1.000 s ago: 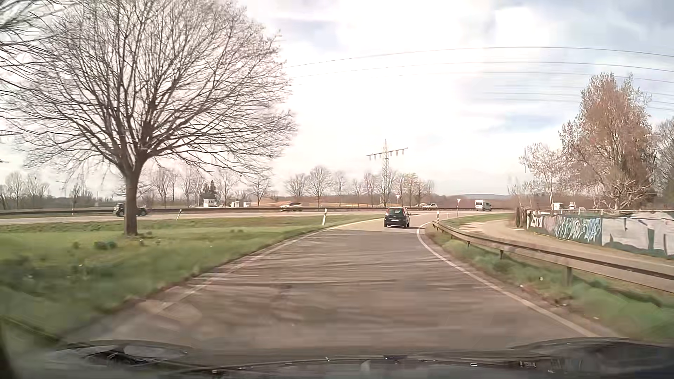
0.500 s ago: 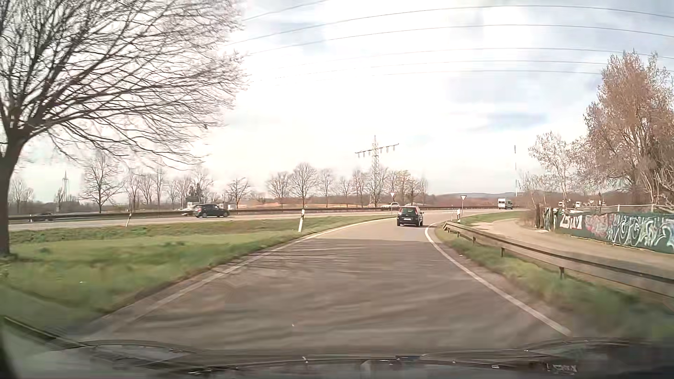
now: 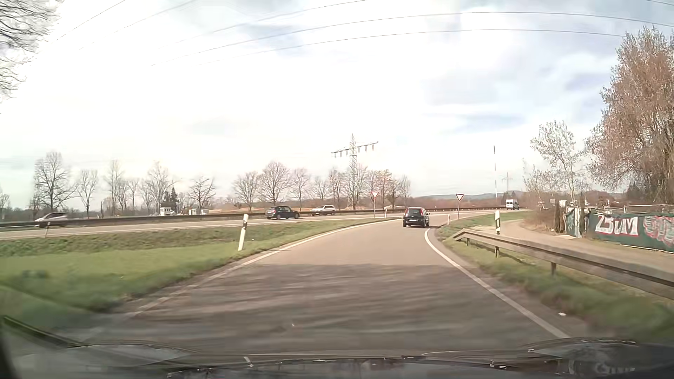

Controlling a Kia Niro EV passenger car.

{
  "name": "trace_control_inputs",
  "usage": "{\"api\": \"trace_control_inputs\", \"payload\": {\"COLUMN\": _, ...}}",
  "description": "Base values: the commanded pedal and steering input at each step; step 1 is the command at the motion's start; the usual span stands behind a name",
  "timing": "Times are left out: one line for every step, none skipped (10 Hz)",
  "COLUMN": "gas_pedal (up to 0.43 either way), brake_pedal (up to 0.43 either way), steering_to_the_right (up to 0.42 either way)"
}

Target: Follow the waypoints while adhering to traffic rules and regulations

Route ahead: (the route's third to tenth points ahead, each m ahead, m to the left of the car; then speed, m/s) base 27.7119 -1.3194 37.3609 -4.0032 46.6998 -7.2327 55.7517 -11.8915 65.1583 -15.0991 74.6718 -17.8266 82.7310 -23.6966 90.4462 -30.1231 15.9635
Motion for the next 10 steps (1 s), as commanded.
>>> {"api": "trace_control_inputs", "payload": {"gas_pedal": 0.138, "brake_pedal": 0.000, "steering_to_the_right": 0.043}}
{"api": "trace_control_inputs", "payload": {"gas_pedal": 0.138, "brake_pedal": 0.000, "steering_to_the_right": 0.043}}
{"api": "trace_control_inputs", "payload": {"gas_pedal": 0.138, "brake_pedal": 0.000, "steering_to_the_right": 0.043}}
{"api": "trace_control_inputs", "payload": {"gas_pedal": 0.138, "brake_pedal": 0.000, "steering_to_the_right": 0.043}}
{"api": "trace_control_inputs", "payload": {"gas_pedal": 0.150, "brake_pedal": 0.000, "steering_to_the_right": 0.043}}
{"api": "trace_control_inputs", "payload": {"gas_pedal": 0.157, "brake_pedal": 0.000, "steering_to_the_right": 0.043}}
{"api": "trace_control_inputs", "payload": {"gas_pedal": 0.157, "brake_pedal": 0.000, "steering_to_the_right": 0.043}}
{"api": "trace_control_inputs", "payload": {"gas_pedal": 0.157, "brake_pedal": 0.000, "steering_to_the_right": 0.043}}
{"api": "trace_control_inputs", "payload": {"gas_pedal": 0.169, "brake_pedal": 0.000, "steering_to_the_right": 0.043}}
{"api": "trace_control_inputs", "payload": {"gas_pedal": 0.177, "brake_pedal": 0.000, "steering_to_the_right": 0.044}}
